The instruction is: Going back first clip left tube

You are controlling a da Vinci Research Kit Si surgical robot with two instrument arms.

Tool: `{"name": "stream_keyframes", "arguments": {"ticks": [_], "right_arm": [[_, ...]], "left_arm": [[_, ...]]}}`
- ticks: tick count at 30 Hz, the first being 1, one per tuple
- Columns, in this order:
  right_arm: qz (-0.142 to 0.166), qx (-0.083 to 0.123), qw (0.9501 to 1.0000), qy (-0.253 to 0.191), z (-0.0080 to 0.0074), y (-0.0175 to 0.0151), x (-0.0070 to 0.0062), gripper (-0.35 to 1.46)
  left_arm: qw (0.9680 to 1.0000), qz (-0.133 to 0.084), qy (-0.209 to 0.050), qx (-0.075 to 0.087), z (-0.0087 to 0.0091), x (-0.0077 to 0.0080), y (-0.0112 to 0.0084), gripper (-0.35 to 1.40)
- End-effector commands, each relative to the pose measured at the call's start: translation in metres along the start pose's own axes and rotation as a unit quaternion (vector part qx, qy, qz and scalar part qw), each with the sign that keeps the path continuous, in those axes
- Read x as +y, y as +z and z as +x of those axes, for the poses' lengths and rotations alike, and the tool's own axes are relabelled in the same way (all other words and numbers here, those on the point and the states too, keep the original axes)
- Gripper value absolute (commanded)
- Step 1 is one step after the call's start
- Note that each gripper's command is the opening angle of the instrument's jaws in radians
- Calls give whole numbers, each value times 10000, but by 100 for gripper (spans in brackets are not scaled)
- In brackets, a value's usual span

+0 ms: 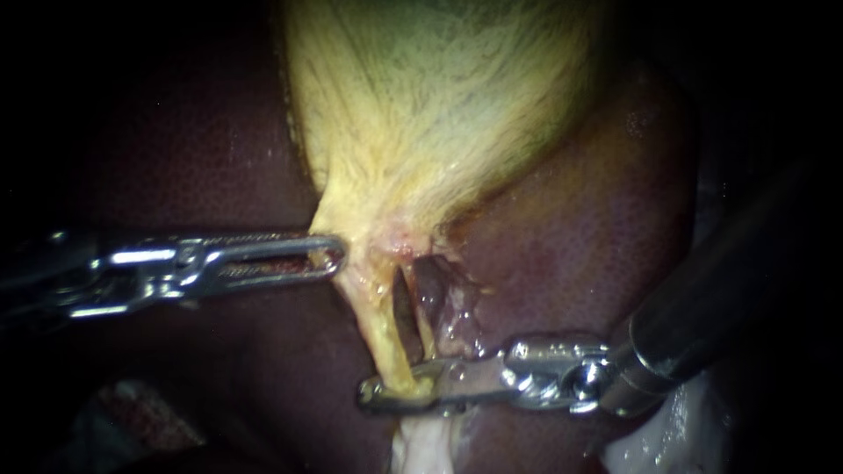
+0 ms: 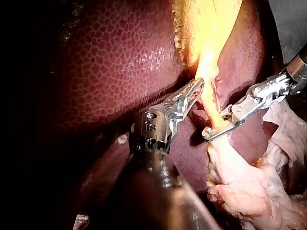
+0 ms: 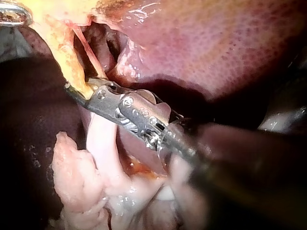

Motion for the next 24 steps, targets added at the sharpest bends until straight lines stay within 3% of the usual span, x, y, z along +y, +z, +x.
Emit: {"name": "stream_keyframes", "arguments": {"ticks": [1, 18, 24], "right_arm": [[0, 0, 10000, -1, 0, 0, 0, -35], [1, 1, 10000, 30, 0, 0, 3, -35], [69, 146, 9998, -124, 2, 2, 6, 14]], "left_arm": [[10000, -1, 1, -1, 0, 0, 0, -35], [10000, 0, 4, -1, 1, -2, -1, -35], [10000, 1, 4, -1, 1, -2, -1, -35]]}}
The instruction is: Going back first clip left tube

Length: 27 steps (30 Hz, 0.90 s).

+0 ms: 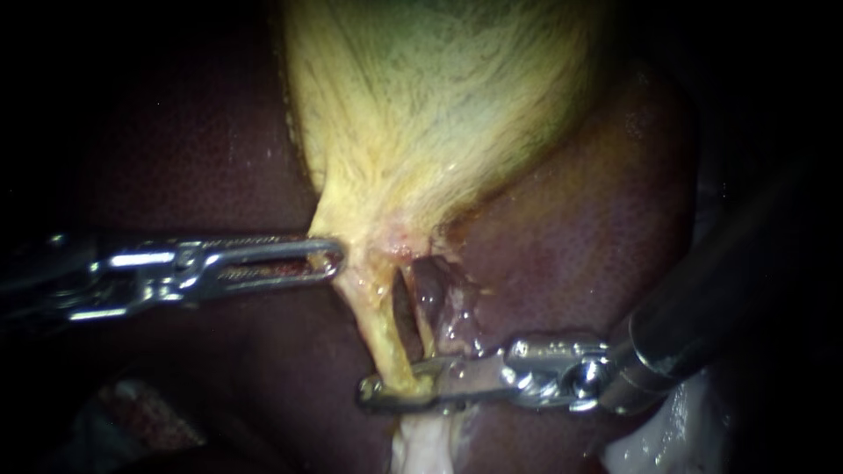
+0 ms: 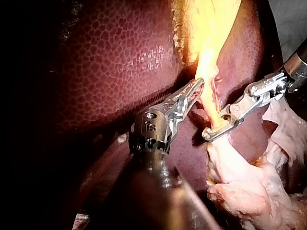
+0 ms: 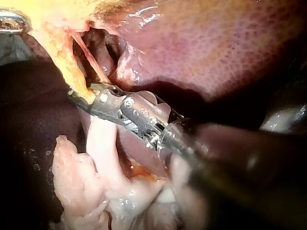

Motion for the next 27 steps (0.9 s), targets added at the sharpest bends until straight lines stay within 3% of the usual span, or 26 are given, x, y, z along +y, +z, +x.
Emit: {"name": "stream_keyframes", "arguments": {"ticks": [1, 11, 19, 27], "right_arm": [[6, 67, 9999, -91, 1, 1, 1, 21], [2, 182, 9958, -897, 12, -1, -4, 47], [-269, 344, 9821, -1835, 21, 1, -2, 58], [-331, 336, 9746, -2189, 24, -3, -1, 60]], "left_arm": [[10000, 1, 0, 0, 0, 0, 0, -35], [10000, 2, 1, 1, 0, 0, -1, -35], [10000, 3, 1, 1, 0, 0, -1, -35], [10000, 4, 2, 2, 0, 0, -2, -35]]}}
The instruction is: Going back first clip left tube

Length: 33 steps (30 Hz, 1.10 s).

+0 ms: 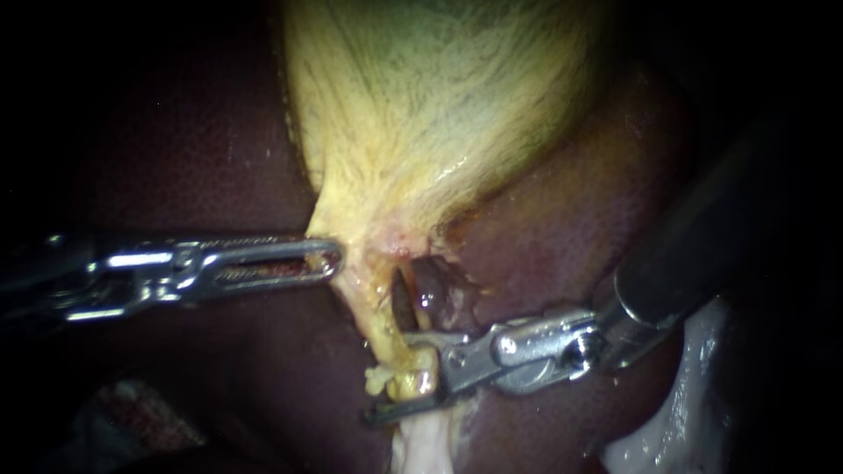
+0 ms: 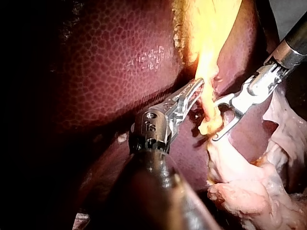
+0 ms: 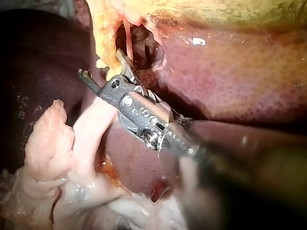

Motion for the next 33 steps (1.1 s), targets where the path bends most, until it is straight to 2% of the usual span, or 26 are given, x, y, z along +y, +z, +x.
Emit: {"name": "stream_keyframes", "arguments": {"ticks": [1, 9, 21, 28, 33], "right_arm": [[7, -9, 10000, -62, 0, 0, 1, 60], [-50, -10, 9997, -221, 1, -19, 0, 60], [-312, -26, 9984, -470, 5, -100, -1, 60], [-530, -90, 9955, -778, 26, -158, 6, 60], [-663, -43, 9931, -970, 47, -184, 2, 60]], "left_arm": [[10000, 1, 0, 0, 0, 0, 0, -35], [10000, 5, 3, 2, 1, 1, -2, -35], [10000, 11, 8, 5, 2, 4, -3, -35], [10000, 12, 13, 4, 4, 5, -2, -35], [10000, 13, 17, 4, 4, 7, -2, -35]]}}
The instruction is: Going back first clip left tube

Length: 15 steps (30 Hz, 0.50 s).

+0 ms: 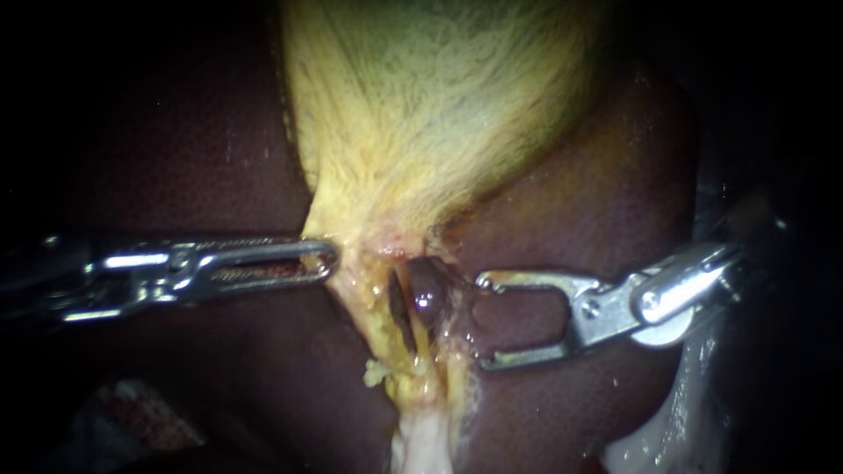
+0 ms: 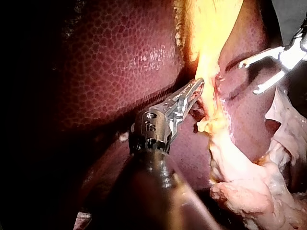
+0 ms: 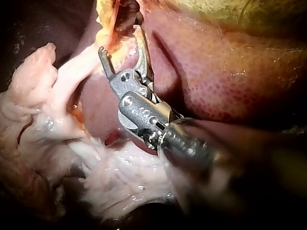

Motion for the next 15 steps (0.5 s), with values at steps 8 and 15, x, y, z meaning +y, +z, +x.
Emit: {"name": "stream_keyframes", "arguments": {"ticks": [8, 15], "right_arm": [[-36, -29, 9999, -133, 15, -17, 1, 60], [-28, -25, 9999, -144, 14, -20, -3, 60]], "left_arm": [[10000, -2, 1, -3, 0, 1, 3, -35], [10000, -10, 3, -10, 0, 7, 14, -35]]}}
